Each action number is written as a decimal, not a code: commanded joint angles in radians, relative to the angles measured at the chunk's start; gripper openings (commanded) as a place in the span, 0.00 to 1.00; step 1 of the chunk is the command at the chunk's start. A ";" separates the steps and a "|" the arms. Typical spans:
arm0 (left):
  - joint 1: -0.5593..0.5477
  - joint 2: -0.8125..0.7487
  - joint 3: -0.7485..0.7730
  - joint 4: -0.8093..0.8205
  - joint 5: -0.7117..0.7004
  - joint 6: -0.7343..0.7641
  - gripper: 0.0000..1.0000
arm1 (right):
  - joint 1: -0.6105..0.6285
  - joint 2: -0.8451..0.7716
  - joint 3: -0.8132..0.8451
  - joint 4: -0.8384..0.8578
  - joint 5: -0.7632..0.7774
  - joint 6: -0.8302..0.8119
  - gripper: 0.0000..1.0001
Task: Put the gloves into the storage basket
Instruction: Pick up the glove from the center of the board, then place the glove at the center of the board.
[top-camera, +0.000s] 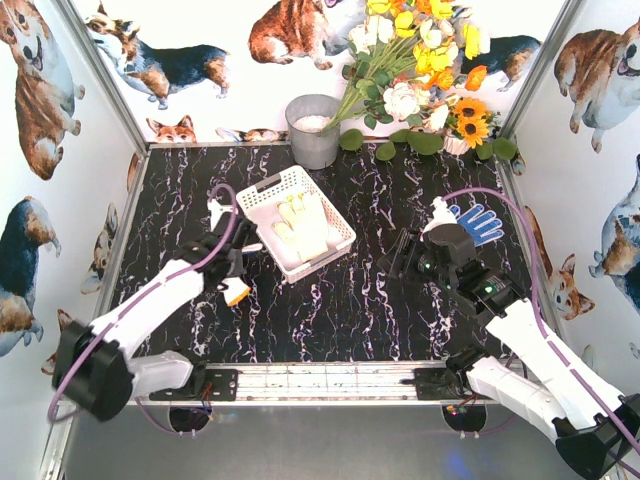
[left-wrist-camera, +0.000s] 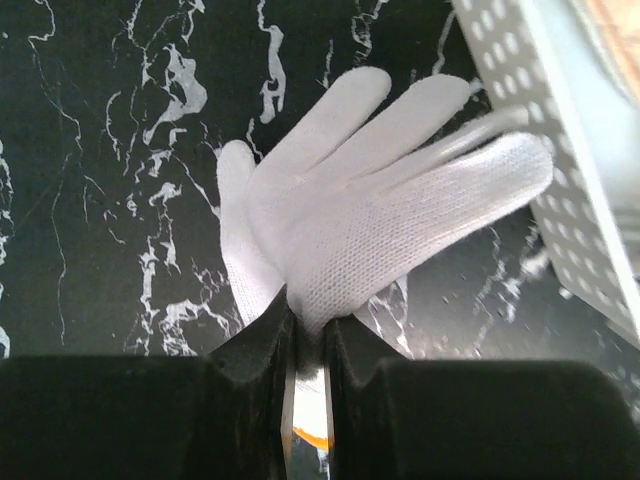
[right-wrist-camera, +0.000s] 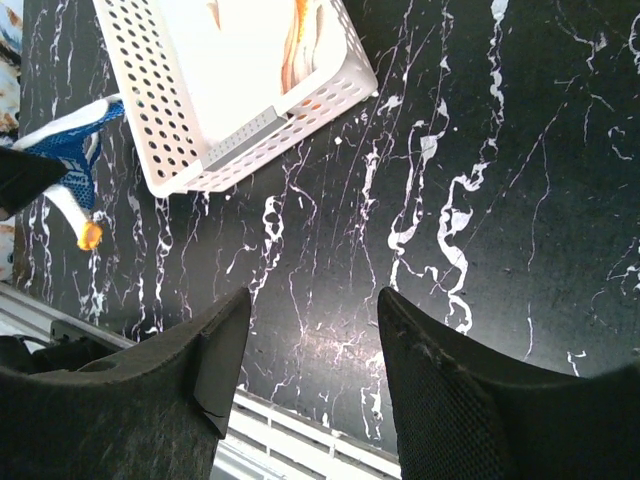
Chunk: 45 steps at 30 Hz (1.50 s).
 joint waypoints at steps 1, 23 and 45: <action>-0.003 -0.113 0.037 -0.150 0.157 -0.019 0.04 | -0.003 -0.005 -0.002 0.058 -0.026 0.002 0.56; -0.369 -0.118 0.064 0.366 0.962 -0.134 0.00 | -0.004 -0.017 -0.050 0.045 -0.133 0.044 0.59; -0.771 0.354 0.322 -0.134 0.310 -0.114 0.56 | -0.006 -0.013 -0.066 0.032 -0.117 0.059 0.62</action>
